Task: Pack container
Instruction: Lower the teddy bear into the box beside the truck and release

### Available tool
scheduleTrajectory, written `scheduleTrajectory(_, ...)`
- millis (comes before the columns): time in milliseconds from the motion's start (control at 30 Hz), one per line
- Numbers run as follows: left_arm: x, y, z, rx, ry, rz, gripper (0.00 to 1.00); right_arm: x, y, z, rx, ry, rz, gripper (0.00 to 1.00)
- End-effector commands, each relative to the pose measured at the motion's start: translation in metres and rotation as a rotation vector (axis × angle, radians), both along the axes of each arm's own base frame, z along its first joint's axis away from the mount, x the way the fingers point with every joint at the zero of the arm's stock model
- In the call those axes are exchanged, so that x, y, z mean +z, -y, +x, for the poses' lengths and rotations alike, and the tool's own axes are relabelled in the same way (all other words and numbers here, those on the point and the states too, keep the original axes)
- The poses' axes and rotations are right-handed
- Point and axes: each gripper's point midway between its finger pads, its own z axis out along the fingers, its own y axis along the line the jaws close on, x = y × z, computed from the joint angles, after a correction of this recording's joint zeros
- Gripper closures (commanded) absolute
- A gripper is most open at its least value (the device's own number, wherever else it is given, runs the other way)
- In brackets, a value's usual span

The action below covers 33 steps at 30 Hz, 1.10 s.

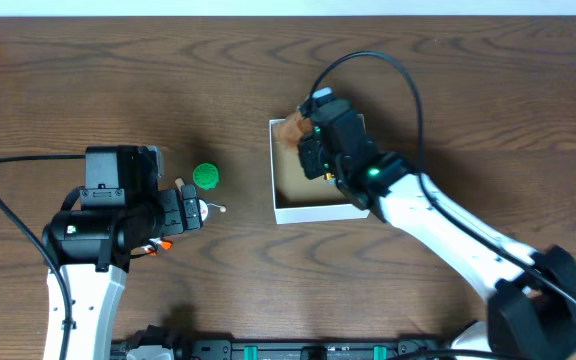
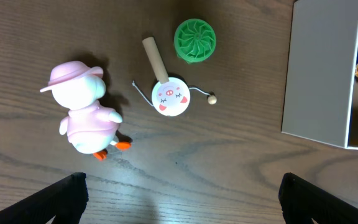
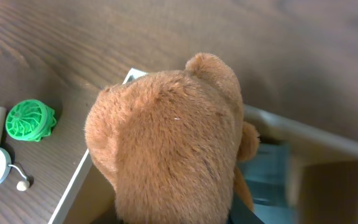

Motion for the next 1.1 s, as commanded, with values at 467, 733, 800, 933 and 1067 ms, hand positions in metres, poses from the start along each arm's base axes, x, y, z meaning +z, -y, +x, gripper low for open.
scheduleTrajectory(467,0.004,-0.001,0.001,0.014,0.003,-0.009,0.02,-0.011,-0.005,0.002,-0.080,-0.045,0.047,0.39)
scheduleTrajectory(733,0.004,-0.001,0.001,0.014,0.003,-0.009,0.02,-0.011,-0.031,-0.019,0.120,-0.096,0.092,0.43)
scheduleTrajectory(800,0.004,-0.001,0.001,0.014,0.003,-0.009,0.02,-0.013,-0.032,-0.021,0.132,-0.106,0.093,0.44)
scheduleTrajectory(933,0.004,-0.001,0.001,0.014,0.003,-0.009,0.02,-0.013,-0.031,-0.021,0.128,-0.109,0.089,0.50)
scheduleTrajectory(1067,0.004,-0.001,0.001,0.014,0.003,-0.009,0.02,-0.016,-0.023,-0.018,0.094,-0.098,0.054,0.27)
